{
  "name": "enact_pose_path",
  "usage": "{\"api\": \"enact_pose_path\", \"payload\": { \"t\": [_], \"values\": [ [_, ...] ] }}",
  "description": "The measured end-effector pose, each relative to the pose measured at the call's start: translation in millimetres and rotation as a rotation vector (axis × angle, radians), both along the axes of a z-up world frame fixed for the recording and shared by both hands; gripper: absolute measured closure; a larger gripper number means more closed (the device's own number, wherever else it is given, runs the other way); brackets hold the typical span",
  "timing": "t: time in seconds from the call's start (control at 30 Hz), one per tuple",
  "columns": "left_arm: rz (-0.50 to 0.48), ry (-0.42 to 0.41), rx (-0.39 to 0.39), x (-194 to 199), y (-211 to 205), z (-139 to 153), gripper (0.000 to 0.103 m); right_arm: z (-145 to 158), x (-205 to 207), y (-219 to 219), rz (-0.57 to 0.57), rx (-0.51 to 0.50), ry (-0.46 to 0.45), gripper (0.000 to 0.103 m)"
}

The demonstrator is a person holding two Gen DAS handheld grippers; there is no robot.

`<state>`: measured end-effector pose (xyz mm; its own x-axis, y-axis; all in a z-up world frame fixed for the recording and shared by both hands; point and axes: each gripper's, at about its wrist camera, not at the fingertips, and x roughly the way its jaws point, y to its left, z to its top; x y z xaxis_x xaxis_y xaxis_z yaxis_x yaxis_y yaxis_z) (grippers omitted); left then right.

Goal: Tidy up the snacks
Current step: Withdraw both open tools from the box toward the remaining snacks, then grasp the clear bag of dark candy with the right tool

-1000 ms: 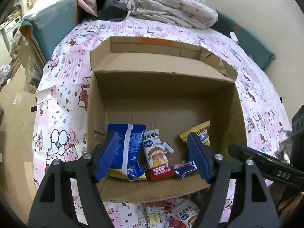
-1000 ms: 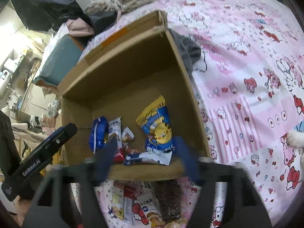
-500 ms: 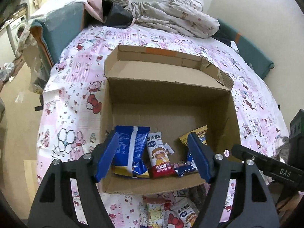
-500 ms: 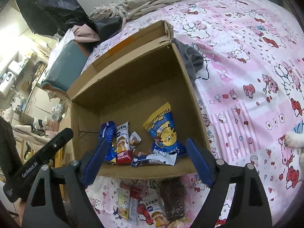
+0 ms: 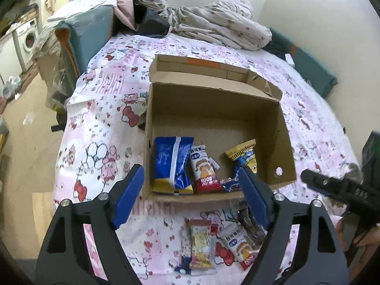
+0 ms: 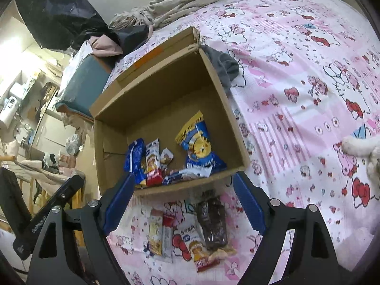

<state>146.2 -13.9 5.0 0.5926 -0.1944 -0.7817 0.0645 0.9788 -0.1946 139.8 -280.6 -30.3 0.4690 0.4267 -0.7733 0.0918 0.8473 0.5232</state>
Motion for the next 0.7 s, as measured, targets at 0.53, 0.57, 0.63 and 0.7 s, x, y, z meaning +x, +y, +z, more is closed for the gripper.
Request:
{"api": "enact_pose_path", "payload": {
  "t": [0.53, 0.57, 0.63, 0.7],
  "values": [
    [0.077, 0.051, 0.098, -48.9, 21.8, -11.8, 0.023, -31.4, -41.5, -0.8, 0.001, 0.011, 0.130, 0.016],
    [0.082, 0.057, 0.092, -50.2, 24.4, -13.3, 0.023, -33.9, -41.8, -1.2, -0.004, 0.016, 0.141, 0.016],
    [0.101, 0.064, 0.100, -53.1, 28.7, -15.9, 0.023, -39.6, -41.3, -2.1, -0.009, 0.029, 0.165, 0.016],
    [0.118, 0.076, 0.113, -55.1, 32.3, -20.3, 0.023, -48.6, -40.3, 0.6, 0.001, 0.027, 0.202, 0.016]
  ]
}}
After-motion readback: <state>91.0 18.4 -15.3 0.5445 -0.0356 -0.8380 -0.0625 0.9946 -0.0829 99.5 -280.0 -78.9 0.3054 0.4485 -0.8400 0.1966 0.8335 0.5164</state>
